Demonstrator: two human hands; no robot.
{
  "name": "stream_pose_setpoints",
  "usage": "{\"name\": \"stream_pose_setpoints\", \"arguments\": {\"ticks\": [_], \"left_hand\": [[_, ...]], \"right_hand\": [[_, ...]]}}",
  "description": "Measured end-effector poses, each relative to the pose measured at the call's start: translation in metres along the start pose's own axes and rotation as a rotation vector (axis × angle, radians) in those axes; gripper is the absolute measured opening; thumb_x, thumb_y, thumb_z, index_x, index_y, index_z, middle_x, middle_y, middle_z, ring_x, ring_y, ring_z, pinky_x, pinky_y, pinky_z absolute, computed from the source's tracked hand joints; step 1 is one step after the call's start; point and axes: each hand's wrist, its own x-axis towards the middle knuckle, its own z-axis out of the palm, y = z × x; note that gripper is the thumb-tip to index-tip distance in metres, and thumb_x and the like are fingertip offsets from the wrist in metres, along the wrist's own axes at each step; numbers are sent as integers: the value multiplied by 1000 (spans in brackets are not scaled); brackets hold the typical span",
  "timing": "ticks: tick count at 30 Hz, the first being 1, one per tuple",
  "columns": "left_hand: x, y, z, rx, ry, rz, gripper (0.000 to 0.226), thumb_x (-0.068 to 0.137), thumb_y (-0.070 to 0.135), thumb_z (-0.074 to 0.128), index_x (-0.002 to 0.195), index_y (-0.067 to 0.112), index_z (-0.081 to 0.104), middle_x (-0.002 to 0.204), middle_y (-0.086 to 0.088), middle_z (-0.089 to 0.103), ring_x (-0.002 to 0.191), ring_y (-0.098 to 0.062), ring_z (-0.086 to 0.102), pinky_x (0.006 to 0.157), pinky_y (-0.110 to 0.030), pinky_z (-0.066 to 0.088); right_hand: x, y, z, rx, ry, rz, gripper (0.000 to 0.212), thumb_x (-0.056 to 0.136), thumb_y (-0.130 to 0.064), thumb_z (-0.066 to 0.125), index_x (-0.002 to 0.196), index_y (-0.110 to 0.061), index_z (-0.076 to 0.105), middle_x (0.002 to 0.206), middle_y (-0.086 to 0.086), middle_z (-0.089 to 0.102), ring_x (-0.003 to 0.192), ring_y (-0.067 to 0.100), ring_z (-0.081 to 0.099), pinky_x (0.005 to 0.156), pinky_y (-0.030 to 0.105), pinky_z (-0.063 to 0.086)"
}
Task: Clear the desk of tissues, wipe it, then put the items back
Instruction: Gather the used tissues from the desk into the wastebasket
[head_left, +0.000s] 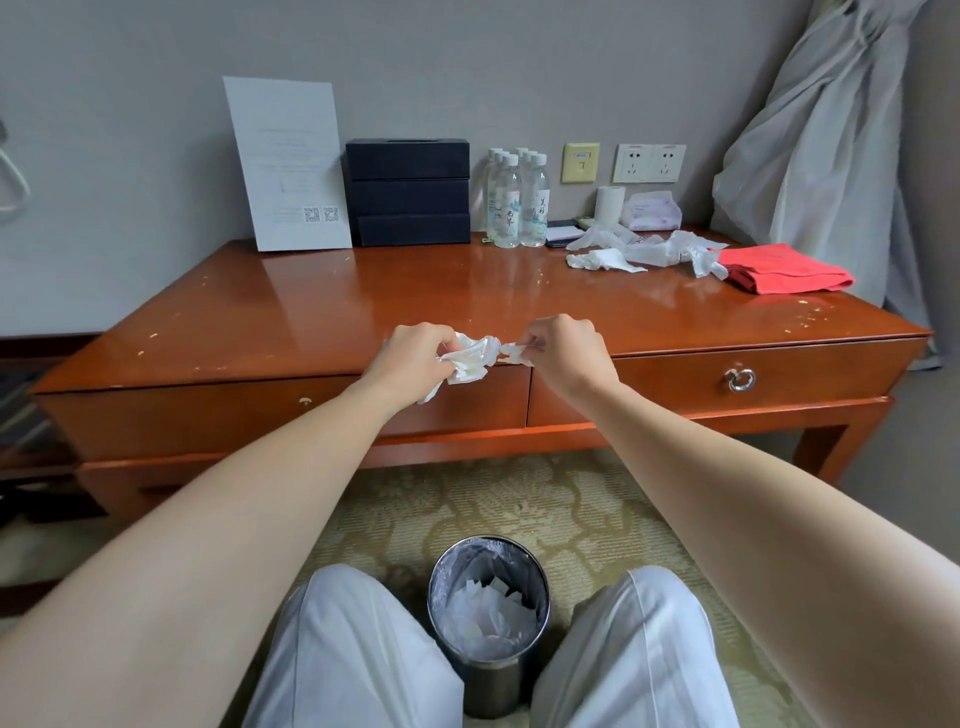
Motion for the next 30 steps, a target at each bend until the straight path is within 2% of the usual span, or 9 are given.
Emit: {"name": "stream_pose_setpoints", "arguments": {"ticks": [3, 5, 7, 13, 16, 19, 23, 27, 30], "left_hand": [[-28, 3, 11, -12, -8, 4, 18, 88, 10, 62, 86, 26, 68, 95, 0, 64, 87, -25, 59, 71, -34, 50], [-45, 5, 21, -32, -27, -1, 19, 88, 7, 60, 85, 24, 68, 85, 0, 63, 78, -21, 56, 60, -30, 41], [-61, 3, 32, -60, -48, -21, 22, 86, 5, 56, 83, 23, 68, 75, 5, 59, 72, -20, 54, 57, -28, 35], [-81, -8, 68, -106, -113, -71, 23, 86, 5, 56, 81, 25, 68, 86, -2, 67, 82, -25, 63, 71, -39, 52], [-80, -18, 89, -127, -156, -103, 27, 85, 5, 55, 77, 29, 65, 80, 0, 66, 77, -26, 64, 67, -38, 51], [-79, -35, 117, -149, -208, -135, 32, 85, 6, 56, 71, 34, 58, 79, 6, 62, 75, -20, 59, 61, -31, 42], [-76, -60, 162, -168, -280, -181, 24, 85, 7, 62, 79, 30, 62, 94, 3, 67, 82, -20, 60, 72, -34, 48], [-69, -86, 206, -160, -337, -254, 12, 86, 11, 67, 90, 22, 67, 96, 2, 65, 89, -23, 62, 79, -40, 53], [-62, -103, 235, -155, -380, -311, 11, 87, 11, 69, 94, 20, 67, 95, 0, 65, 90, -24, 61, 81, -40, 53]], "right_hand": [[-25, 1, 5, 4, -1, -8, 16, 90, -12, 61, 94, -18, 74, 92, 7, 72, 84, 28, 65, 67, 28, 47], [-40, 3, 10, 4, -16, 7, 18, 89, -12, 60, 94, -20, 74, 92, 7, 72, 84, 29, 66, 72, 33, 54], [-53, 6, 16, 6, -33, 28, 20, 88, -12, 58, 93, -23, 74, 92, 7, 72, 85, 30, 65, 76, 36, 55], [-80, 22, 45, 29, -108, 68, 18, 88, -11, 60, 93, -22, 74, 92, 7, 71, 86, 31, 63, 72, 31, 50], [-84, 34, 67, 33, -160, 115, 17, 87, -13, 61, 93, -22, 73, 93, 7, 71, 87, 32, 63, 70, 30, 46], [-87, 49, 94, 35, -226, 163, 16, 87, -14, 60, 94, -22, 73, 95, 8, 71, 90, 31, 63, 70, 29, 43], [-89, 70, 134, 28, -307, 221, 15, 87, -15, 62, 96, -21, 73, 106, 7, 69, 100, 31, 61, 80, 33, 47], [-84, 87, 174, 22, -399, 285, 19, 87, -13, 62, 101, -20, 72, 111, 11, 68, 103, 34, 61, 84, 34, 48], [-81, 100, 205, 22, -468, 324, 23, 88, -13, 61, 106, -21, 72, 111, 11, 69, 104, 34, 62, 84, 34, 51]]}}
